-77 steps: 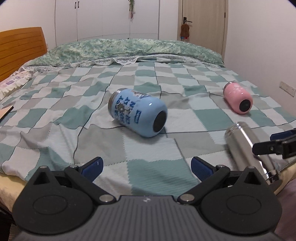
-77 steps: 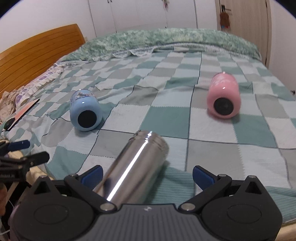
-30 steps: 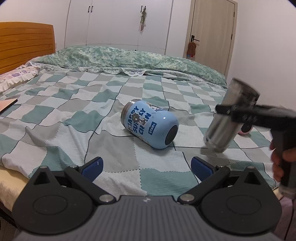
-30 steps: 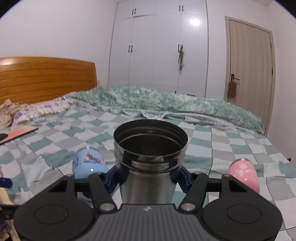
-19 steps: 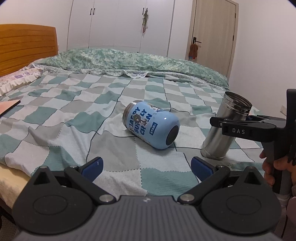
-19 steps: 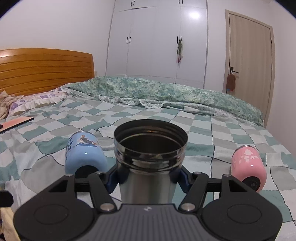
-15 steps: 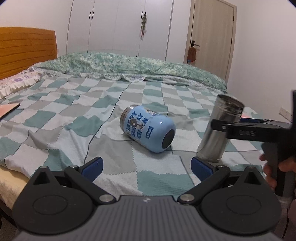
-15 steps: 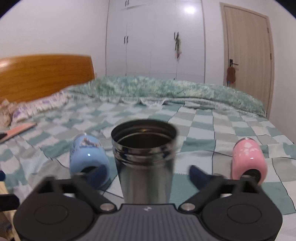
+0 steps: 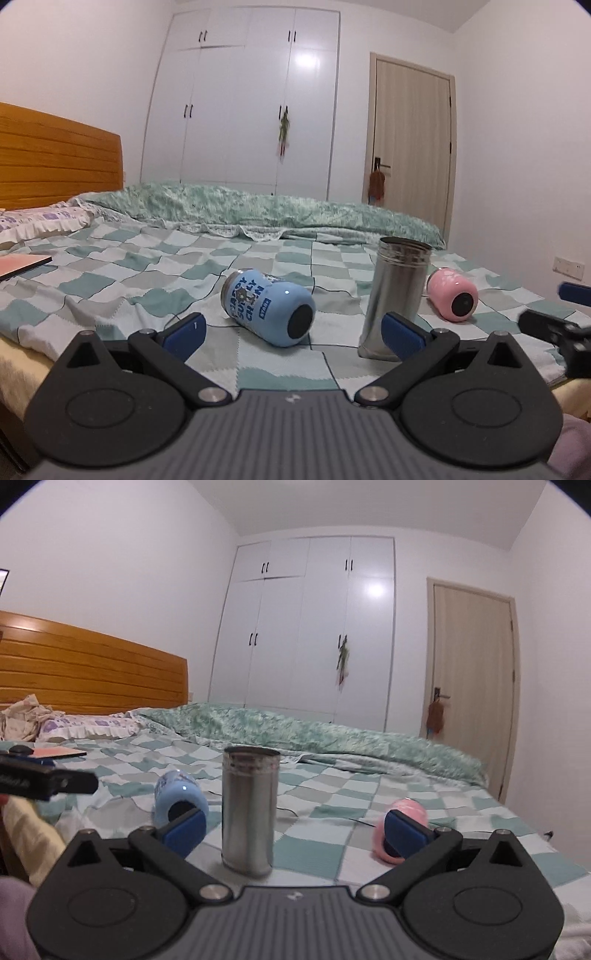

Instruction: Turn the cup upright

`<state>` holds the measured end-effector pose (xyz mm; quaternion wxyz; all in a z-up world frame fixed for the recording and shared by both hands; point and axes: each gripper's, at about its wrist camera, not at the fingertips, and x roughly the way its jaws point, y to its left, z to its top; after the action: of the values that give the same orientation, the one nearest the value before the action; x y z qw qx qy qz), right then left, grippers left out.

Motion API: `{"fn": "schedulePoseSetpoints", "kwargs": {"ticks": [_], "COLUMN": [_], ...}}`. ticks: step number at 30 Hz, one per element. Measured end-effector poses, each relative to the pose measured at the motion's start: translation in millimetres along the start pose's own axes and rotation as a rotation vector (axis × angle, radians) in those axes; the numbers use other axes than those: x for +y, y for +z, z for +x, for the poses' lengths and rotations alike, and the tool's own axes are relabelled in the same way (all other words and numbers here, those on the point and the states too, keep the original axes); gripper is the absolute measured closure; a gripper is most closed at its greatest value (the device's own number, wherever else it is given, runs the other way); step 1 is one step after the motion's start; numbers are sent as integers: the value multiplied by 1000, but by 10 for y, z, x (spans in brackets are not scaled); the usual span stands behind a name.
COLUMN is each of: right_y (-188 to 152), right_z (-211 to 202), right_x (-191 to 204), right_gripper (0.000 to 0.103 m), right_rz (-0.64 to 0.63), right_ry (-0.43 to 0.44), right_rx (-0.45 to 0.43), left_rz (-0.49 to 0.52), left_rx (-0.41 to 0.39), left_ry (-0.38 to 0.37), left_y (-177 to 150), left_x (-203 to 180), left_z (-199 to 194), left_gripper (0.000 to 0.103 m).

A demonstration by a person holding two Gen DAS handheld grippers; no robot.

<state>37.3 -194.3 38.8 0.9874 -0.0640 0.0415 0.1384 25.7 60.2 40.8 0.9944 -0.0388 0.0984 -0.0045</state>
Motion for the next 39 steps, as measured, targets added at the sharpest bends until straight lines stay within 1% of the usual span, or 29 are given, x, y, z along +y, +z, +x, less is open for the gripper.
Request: {"fn": "schedulePoseSetpoints", "kwargs": {"ticks": [3,6,13,23,39], "right_y": [-122,-243,-366,-375,-385], "right_z": [-143,-228,-292,-286,-218], "right_x": [-16,-77,-166,-133,-128], "right_gripper": [0,0,0,0,0], "right_rz": [-7,13,42,35,49], "right_ry": [-27,-56,-92,-126,-132], "right_rx": [-5,4,-13,-33,-16], "left_rz": [-7,2,32,27,20], "left_rx": [-5,-20,-77,-87,-82], "left_ry": [8,23,35,28,17], "left_y": [-144,-272,-379,-405,-408], "left_x": [-70,-137,-253,-238,-229], "left_z": [-22,-52,-150,-190,-199], "left_gripper": [0,0,0,0,0]}}
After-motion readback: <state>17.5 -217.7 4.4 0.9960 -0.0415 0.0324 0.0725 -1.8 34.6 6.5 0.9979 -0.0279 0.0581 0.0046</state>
